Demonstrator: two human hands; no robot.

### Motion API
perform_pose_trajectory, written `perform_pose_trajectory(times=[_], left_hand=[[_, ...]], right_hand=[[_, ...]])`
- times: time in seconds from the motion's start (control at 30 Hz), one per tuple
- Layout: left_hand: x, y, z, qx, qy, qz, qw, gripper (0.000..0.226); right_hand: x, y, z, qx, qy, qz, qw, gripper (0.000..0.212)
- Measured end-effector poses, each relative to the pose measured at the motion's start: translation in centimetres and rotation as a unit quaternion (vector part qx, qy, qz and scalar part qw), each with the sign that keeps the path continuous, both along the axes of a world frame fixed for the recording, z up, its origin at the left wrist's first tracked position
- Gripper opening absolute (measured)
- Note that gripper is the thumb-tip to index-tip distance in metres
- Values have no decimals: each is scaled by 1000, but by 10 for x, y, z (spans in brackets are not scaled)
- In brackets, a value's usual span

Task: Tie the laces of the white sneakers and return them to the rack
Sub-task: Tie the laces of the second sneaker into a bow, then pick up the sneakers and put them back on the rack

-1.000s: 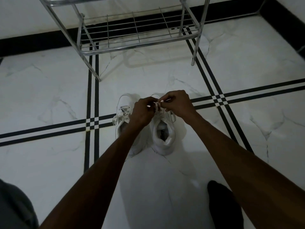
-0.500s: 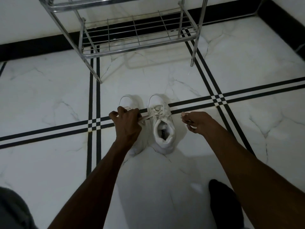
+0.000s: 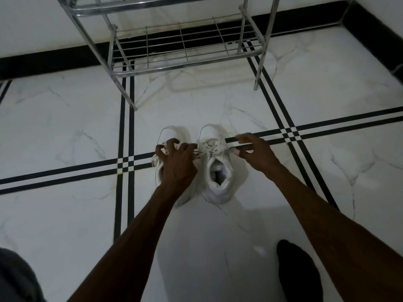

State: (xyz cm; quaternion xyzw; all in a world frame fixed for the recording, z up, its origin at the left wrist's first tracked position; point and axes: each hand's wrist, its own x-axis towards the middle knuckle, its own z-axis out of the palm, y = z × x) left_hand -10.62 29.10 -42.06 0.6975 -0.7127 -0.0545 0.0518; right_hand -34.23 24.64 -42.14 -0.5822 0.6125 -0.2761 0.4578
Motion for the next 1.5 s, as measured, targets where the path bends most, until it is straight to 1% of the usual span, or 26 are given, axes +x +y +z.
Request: perform_pose_trajectory(times=[0.07, 0.13, 0.2, 0.3, 0.4, 0.5, 0.57, 0.6, 0.63, 0.7, 0.77, 0.8, 0.87, 0.9, 0.93, 0.97, 1.03, 1.1, 1.13, 1.2, 1.23, 1.3, 1.33, 1.37, 1.43, 1.5], left_hand=[[-8, -2, 3, -6, -11, -41, 999, 57], [-14, -3, 3, -1, -4, -54, 999, 53], [-17, -3, 4, 13, 33, -28, 999, 39], [-21, -4, 6, -5, 70, 12, 997, 29], [-17, -5, 6, -37, 36, 14, 999, 33], [-15, -5, 4, -55, 3, 1, 998, 38], [-15, -4, 4, -59, -3, -3, 998, 36], [-15, -3, 5, -55, 3, 0, 998, 34], [-15, -3, 5, -48, 16, 3, 999, 31], [-13, -4, 5, -27, 53, -1, 998, 27], [-4, -8, 7, -26, 81, -9, 996, 20], [1, -10, 9, -27, 93, -7, 995, 22], [16, -11, 14, -28, 128, 27, 991, 37], [26, -10, 15, -31, 144, 62, 987, 47], [35, -6, 15, -29, 155, 105, 982, 57], [48, -2, 11, -14, 172, 151, 973, 65], [68, 9, 6, 42, 232, 214, 948, 78], [77, 21, 4, 95, 352, 215, 906, 73], [75, 27, 7, 124, 401, 219, 881, 62], [74, 34, 4, 164, 462, 214, 845, 27], [75, 35, 2, 174, 488, 207, 830, 25], [78, 35, -2, 201, 508, 210, 811, 48], [77, 35, -4, 206, 502, 218, 811, 59], [77, 36, -9, 199, 490, 226, 818, 63], [68, 37, -11, 167, 443, 231, 850, 59], [57, 39, -9, 137, 410, 239, 870, 59]], right_hand=[[11, -2, 3, -44, 52, 104, 992, 43], [21, -2, -1, -89, 99, 144, 981, 32], [24, 0, -3, -119, 134, 128, 976, 15], [24, 1, -1, -139, 223, 116, 958, 6], [26, 0, 1, -169, 343, 151, 912, 13], [26, 4, -6, -192, 382, 149, 892, 18], [27, 7, -13, -206, 377, 133, 893, 16], [28, 9, -16, -198, 359, 125, 903, 14], [29, 8, -17, -181, 328, 114, 920, 13], [28, 6, -18, -111, 244, 110, 957, 18], [25, 7, -19, -54, 171, 101, 979, 8], [23, 10, -15, -22, 148, 92, 984, 17], [20, 16, -10, 75, 96, 85, 989, 55], [18, 20, -9, 134, 62, 85, 985, 71], [17, 23, -8, 175, 36, 92, 980, 81], [16, 24, -8, 192, 20, 103, 976, 87], [16, 26, -12, 184, 9, 110, 977, 85], [22, 27, -16, 139, 21, 90, 986, 67], [26, 28, -16, 103, 45, 82, 990, 57], [34, 27, -18, 40, 99, 75, 991, 46], [37, 26, -18, 20, 116, 73, 990, 43], [42, 24, -21, -3, 129, 68, 989, 36], [44, 24, -21, -11, 134, 66, 989, 33], [45, 24, -22, -17, 135, 65, 989, 29], [48, 23, -22, -31, 133, 56, 989, 25], [47, 25, -24, -42, 122, 35, 991, 23]])
